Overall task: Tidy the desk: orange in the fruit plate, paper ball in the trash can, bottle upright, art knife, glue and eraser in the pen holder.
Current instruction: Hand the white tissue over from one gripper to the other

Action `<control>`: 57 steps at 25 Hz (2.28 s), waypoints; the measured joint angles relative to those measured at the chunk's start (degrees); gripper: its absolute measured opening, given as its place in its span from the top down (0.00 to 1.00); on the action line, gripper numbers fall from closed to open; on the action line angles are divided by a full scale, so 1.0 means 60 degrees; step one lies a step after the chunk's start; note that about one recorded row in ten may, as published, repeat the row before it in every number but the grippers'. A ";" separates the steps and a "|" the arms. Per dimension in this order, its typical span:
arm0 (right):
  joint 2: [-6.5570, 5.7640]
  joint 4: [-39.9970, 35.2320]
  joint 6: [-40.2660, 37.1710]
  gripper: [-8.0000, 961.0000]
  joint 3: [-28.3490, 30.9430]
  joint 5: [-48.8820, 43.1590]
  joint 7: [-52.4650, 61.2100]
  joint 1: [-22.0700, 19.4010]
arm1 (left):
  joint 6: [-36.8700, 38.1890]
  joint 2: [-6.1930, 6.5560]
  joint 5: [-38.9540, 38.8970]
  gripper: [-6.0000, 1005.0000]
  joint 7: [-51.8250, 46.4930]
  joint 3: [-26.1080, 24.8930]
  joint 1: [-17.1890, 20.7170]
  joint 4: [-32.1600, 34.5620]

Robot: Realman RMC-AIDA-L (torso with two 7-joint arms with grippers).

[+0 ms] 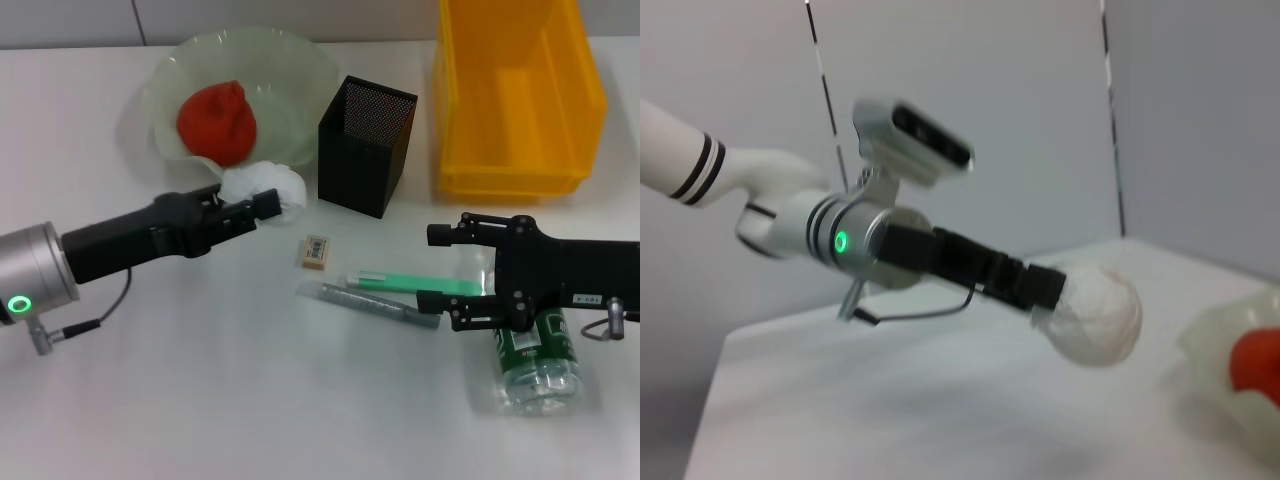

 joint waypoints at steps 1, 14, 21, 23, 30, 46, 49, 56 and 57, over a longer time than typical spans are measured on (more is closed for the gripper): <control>0.0040 0.0108 -0.0007 0.16 0.0109 0.0069 -0.0326 -0.0070 | 0.0017 0.0003 0.0000 0.49 -0.0227 -0.0024 -0.0052 -0.0147; 0.0086 0.2363 0.0002 0.16 0.0251 0.1991 -0.4148 -0.0376 | -0.0055 -0.0064 0.0004 0.49 -0.2970 -0.0142 -0.0633 -0.1155; 0.0123 0.3168 0.0215 0.16 0.0221 0.2372 -0.5098 -0.0055 | 0.0001 -0.0079 0.0005 0.49 -0.3491 -0.0105 -0.0709 -0.1451; 0.0132 0.3358 0.0370 0.16 0.0211 0.2381 -0.5256 0.0094 | 0.0100 -0.0088 0.0004 0.49 -0.3598 -0.0080 -0.0760 -0.1499; 0.0142 0.3748 0.0678 0.16 0.0205 0.2468 -0.5627 0.0382 | 0.0423 -0.0107 0.0004 0.49 -0.3894 -0.0130 -0.0821 -0.1609; 0.0158 0.4185 0.0990 0.16 0.0235 0.2575 -0.5860 0.0757 | 0.0444 -0.0126 0.0004 0.49 -0.3987 -0.0096 -0.0795 -0.1770; 0.0162 0.4252 0.1089 0.19 0.0175 0.2575 -0.5862 0.0831 | 0.0444 -0.0126 0.0004 0.49 -0.3987 -0.0108 -0.0788 -0.1770; 0.0166 0.4289 0.1101 0.36 0.0132 0.2569 -0.5867 0.0862 | 0.0438 -0.0120 0.0002 0.49 -0.3974 -0.0135 -0.0757 -0.1770; 0.0166 0.4289 0.1101 0.38 0.0132 0.2568 -0.5867 0.0862 | 0.0443 -0.0117 0.0003 0.49 -0.3970 -0.0138 -0.0757 -0.1771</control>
